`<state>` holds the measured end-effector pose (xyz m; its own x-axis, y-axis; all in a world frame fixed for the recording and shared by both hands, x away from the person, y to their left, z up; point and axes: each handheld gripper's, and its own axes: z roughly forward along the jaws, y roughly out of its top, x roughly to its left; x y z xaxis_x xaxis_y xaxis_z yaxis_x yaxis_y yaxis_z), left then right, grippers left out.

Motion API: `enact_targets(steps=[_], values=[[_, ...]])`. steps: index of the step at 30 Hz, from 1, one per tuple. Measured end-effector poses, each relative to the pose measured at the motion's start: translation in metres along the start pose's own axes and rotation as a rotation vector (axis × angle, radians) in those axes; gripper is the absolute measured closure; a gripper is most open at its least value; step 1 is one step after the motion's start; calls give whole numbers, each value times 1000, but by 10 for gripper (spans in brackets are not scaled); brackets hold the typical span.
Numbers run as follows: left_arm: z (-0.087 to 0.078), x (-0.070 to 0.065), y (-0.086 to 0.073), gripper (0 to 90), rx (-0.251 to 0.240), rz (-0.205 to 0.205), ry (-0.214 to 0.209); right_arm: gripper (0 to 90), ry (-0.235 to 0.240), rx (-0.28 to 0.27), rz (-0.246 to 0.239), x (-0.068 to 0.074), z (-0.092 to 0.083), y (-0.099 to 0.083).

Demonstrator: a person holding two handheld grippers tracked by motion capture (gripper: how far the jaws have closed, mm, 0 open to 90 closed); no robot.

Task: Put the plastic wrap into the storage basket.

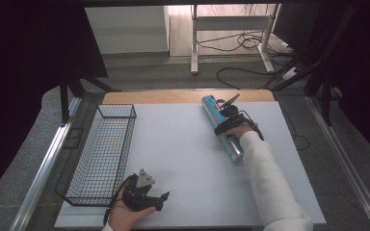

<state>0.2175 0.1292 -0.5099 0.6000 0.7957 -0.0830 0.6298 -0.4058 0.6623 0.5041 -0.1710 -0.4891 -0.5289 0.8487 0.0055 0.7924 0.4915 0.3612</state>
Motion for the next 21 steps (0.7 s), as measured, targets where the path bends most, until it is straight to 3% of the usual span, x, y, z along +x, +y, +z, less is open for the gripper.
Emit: enact_targets(steps=[3,5,13,21], values=[[0,0,0,174,3,2,-1,281,4,14,-2,0,3,0],[0,0,0,173,8,6,-1,297,15,34,46,-2,2,2],[0,2,0,174,7,1,1,309,62,49,101,-9,1,4],[0,4,0,174,6,-12,1,314,62,22,98,-13,-2,0]])
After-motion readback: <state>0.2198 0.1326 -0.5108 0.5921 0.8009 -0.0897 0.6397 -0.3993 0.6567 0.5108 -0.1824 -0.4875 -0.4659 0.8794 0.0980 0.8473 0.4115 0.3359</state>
